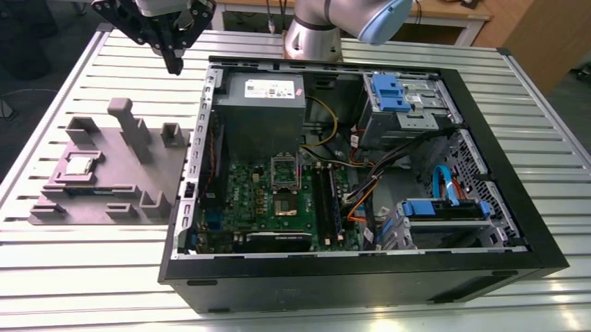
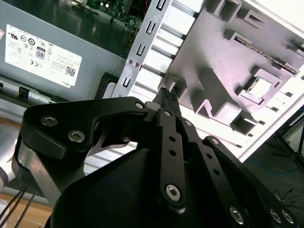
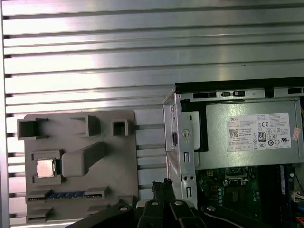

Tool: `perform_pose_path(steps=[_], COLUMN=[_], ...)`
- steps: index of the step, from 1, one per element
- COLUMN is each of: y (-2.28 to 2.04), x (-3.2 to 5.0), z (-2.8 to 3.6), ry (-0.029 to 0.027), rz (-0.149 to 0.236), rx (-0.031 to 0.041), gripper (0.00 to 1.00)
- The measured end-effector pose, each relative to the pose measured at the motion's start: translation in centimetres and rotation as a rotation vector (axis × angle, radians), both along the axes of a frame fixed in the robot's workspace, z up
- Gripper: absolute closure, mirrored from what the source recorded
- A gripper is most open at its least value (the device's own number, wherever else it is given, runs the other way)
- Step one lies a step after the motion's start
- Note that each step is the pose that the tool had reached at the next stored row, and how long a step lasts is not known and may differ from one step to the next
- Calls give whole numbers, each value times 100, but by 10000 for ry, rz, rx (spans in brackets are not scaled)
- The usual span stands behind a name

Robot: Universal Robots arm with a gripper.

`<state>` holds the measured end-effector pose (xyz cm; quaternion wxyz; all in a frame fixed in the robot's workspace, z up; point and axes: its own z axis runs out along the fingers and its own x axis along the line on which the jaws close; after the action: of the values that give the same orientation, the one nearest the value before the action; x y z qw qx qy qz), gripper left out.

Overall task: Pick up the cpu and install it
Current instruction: 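Reach for the cpu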

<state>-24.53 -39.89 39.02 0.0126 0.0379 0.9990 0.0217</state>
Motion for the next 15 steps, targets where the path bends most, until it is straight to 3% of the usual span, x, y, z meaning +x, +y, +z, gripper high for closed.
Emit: perform_pose_path(steps=[15], y=[0], x=[-40], z=[-1], ry=[0], rz=[1], rx=[0], gripper=[90])
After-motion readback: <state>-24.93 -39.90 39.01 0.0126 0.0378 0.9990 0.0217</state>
